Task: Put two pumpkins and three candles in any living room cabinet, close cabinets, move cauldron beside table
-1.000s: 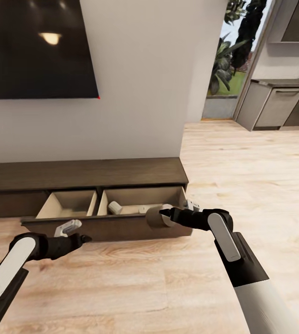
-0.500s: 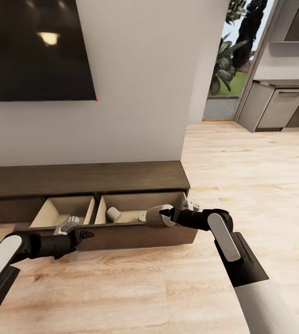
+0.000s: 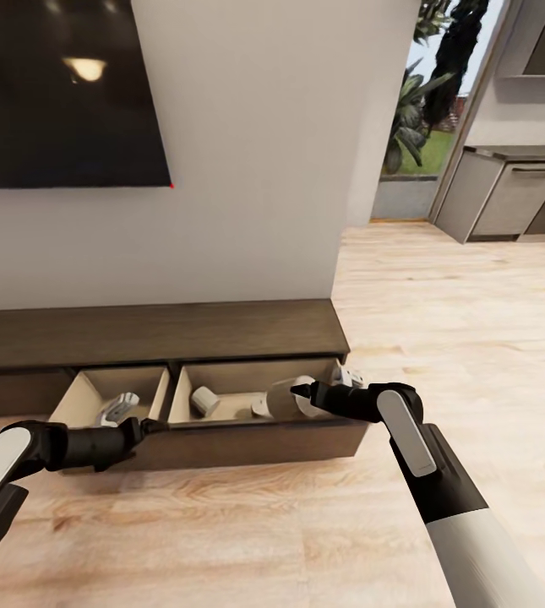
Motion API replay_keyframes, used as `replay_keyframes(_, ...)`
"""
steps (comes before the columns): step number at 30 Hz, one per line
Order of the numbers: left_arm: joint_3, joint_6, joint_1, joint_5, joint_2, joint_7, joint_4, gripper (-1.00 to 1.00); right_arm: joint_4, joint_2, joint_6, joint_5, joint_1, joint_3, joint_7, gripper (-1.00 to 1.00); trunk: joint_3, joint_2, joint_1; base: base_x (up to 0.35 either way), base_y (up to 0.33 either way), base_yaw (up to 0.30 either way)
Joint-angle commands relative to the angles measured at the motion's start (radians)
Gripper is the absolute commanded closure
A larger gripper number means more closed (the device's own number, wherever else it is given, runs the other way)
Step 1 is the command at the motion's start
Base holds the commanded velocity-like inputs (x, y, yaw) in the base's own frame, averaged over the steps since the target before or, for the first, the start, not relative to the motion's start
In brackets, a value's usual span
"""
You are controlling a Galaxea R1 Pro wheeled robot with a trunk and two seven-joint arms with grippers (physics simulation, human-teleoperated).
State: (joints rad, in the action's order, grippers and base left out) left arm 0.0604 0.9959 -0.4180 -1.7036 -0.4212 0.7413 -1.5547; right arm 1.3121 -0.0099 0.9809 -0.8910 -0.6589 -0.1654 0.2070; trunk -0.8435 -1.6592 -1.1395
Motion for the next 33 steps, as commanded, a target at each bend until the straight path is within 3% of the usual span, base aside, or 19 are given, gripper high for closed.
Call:
replay_keyframes(1, 0.002, 0.000, -0.001, -0.010, -0.001, 0.010, -0.001, -1.00, 0.001, -0.001, 0.001, -0.012, -0.001, -0.002, 0.011, 1.00, -0.001, 0.000, 0.000, 0.176, 0.000, 0.000)
replay_keyframes(25, 0.002, 0.000, -0.001, -0.010, -0.001, 0.012, 0.001, -1.00, -0.027, 0.003, 0.001, 0.001, -0.001, -0.005, 0.025, 1.00, -0.001, 0.000, 0.000, 0.283, 0.000, 0.000)
replay_keyframes(30, 0.002, 0.000, -0.001, -0.010, -0.001, 0.012, 0.003, -1.00, -0.095, 0.007, 0.001, 0.031, -0.001, -0.007, 0.043, 1.00, -0.001, 0.000, 0.000, 0.176, 0.000, 0.000)
replay_keyframes(33, 0.003, 0.000, -0.001, -0.009, -0.001, 0.012, 0.004, -1.00, -0.136, 0.008, 0.001, 0.074, -0.001, -0.008, 0.100, 1.00, -0.001, 0.000, 0.000, 0.030, 0.000, 0.000)
